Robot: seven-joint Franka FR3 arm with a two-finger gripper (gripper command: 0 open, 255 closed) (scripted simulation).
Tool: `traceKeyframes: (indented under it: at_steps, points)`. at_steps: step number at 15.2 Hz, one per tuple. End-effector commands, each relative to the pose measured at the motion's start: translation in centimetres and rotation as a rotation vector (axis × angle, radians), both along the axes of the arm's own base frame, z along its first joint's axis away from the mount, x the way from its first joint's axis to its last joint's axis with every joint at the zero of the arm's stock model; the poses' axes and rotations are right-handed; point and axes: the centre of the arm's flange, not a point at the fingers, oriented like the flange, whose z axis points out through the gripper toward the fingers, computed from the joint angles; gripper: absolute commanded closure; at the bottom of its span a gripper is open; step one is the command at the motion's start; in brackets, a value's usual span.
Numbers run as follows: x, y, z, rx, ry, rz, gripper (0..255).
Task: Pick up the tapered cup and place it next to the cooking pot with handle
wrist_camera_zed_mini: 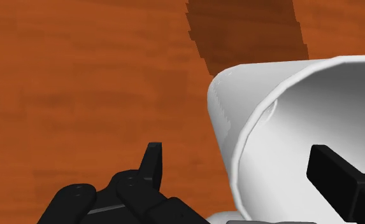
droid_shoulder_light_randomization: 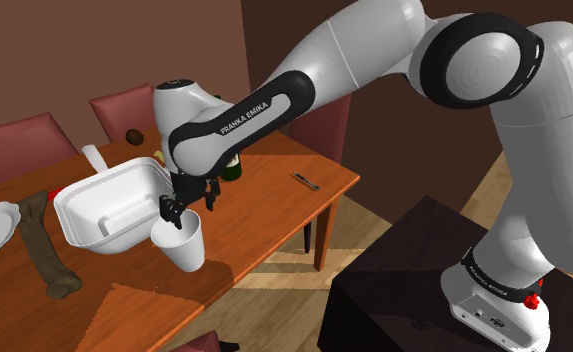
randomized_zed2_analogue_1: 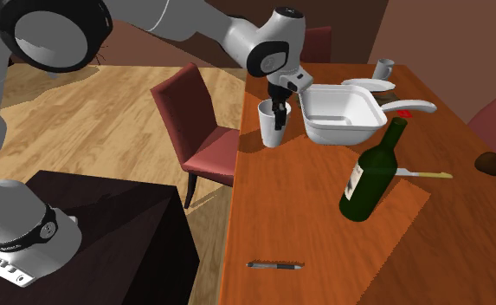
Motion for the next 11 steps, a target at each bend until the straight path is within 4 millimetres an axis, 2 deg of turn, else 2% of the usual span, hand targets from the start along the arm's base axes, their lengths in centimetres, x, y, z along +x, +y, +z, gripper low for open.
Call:
traceKeyframes:
  at_steps: [1,3,11]
  points:
    - [0.1,-0.3,2.0,0.000,0.000,0.000,0]
    - [0.1,-0.7,4.4,0.000,0.000,0.000,0]
    - [0.1,-0.7,4.4,0.000,0.000,0.000,0]
